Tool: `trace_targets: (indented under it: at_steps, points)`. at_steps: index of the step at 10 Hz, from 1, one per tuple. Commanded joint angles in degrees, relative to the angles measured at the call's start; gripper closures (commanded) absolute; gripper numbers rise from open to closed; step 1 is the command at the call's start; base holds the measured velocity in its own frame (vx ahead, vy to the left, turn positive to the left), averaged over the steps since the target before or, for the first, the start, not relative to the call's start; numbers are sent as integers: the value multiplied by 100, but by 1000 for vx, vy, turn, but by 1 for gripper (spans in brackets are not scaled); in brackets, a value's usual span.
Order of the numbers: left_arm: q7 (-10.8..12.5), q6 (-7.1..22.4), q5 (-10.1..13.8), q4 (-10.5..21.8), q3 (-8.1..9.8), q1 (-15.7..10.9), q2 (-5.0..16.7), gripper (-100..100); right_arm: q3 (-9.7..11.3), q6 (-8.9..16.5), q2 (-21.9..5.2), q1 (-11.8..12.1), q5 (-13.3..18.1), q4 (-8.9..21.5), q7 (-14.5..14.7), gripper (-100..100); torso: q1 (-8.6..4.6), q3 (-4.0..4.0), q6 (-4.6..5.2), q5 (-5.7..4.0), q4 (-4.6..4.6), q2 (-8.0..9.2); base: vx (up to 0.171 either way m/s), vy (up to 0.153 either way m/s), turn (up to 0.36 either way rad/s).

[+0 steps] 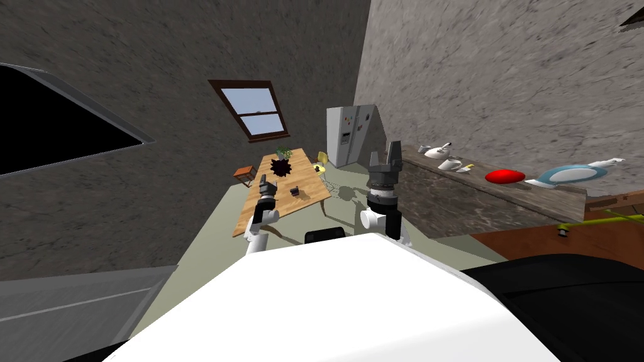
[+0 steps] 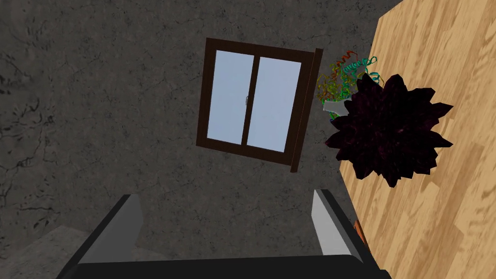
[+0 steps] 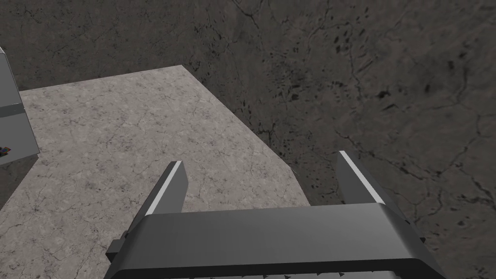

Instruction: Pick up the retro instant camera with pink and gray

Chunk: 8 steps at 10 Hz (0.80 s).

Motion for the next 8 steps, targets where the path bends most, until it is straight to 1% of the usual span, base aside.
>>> trace_targets:
  at_steps: [1, 2, 3, 4, 5, 6, 7, 8]
  points:
    - [34, 218, 32, 286, 44, -286, 28, -100, 0, 0, 0, 0, 0, 0, 0, 0, 0, 0, 0, 0, 0, 0, -14, 19, 70]
    - [34, 218, 32, 495, 44, -306, 28, -100, 0, 0, 0, 0, 0, 0, 0, 0, 3, -1, 1, 0, 0, -1, -11, 14, 19]
    - [60, 413, 56, 689, 69, -546, 36, -100, 0, 0, 0, 0, 0, 0, 0, 0, 3, 0, 1, 1, 0, -1, -17, 17, 61]
    - [60, 413, 56, 861, 69, -546, 36, -100, 0, 0, 0, 0, 0, 0, 0, 0, 3, 0, 0, 1, 0, 0, -14, 14, 26]
    - [88, 608, 81, 1009, 88, -759, 38, -100, 0, 0, 0, 0, 0, 0, 0, 0, 2, 0, 1, 1, 0, 1, -18, 19, 53]
    - [88, 608, 81, 1208, 88, -788, 38, -100, 0, 0, 0, 0, 0, 0, 0, 0, 3, 1, 1, 0, 1, 1, -11, 16, 24]
    - [116, 804, 106, 1387, 102, -1030, 34, -100, 0, 0, 0, 0, 0, 0, 0, 0, 2, 0, 1, 1, 0, 0, -16, 19, 63]
    - [116, 804, 106, 1503, 102, -1030, 34, -100, 0, 0, 0, 0, 0, 0, 0, 0, 3, 1, 0, 0, 1, 1, -12, 16, 21]
